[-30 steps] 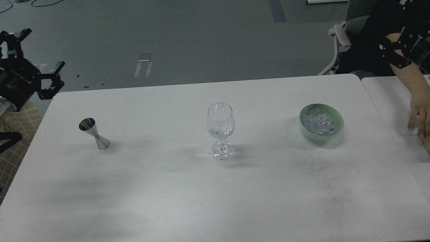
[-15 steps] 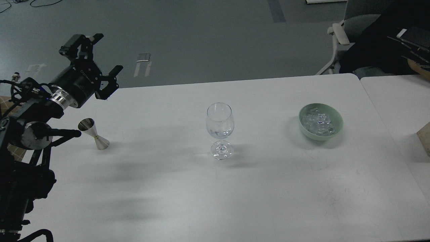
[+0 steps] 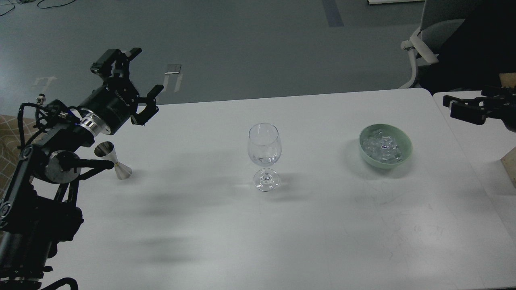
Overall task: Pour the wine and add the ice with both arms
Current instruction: 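Reach the right gripper down into the green ice bowl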
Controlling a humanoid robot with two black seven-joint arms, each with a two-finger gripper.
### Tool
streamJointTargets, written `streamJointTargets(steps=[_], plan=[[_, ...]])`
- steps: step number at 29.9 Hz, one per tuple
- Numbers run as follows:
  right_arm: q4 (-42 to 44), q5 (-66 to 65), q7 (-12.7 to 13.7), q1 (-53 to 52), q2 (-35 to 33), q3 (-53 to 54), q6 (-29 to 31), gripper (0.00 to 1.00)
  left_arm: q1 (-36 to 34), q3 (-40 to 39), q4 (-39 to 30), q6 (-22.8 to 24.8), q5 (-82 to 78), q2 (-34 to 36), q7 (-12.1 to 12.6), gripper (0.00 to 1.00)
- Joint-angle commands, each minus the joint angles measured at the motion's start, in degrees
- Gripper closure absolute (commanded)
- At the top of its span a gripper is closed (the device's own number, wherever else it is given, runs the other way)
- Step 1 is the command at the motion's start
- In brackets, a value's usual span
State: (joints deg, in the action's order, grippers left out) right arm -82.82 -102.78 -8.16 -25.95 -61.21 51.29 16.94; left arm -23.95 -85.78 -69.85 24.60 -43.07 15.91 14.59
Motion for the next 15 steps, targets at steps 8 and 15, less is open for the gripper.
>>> streamJointTargets(steps=[8,15], plan=[[4.2,-4.4,1.2,0.1,10.1,-6.5,-4.1,0.18,0.1,0.0,0.0,0.1,-1.1,-1.8,0.0,0.02],[5.9,-10.1,3.2,-0.2,16.5,-6.4,-4.9,0.19,0.2,0.0,0.0,0.1,-1.1,-1.7,0.0,0.02]])
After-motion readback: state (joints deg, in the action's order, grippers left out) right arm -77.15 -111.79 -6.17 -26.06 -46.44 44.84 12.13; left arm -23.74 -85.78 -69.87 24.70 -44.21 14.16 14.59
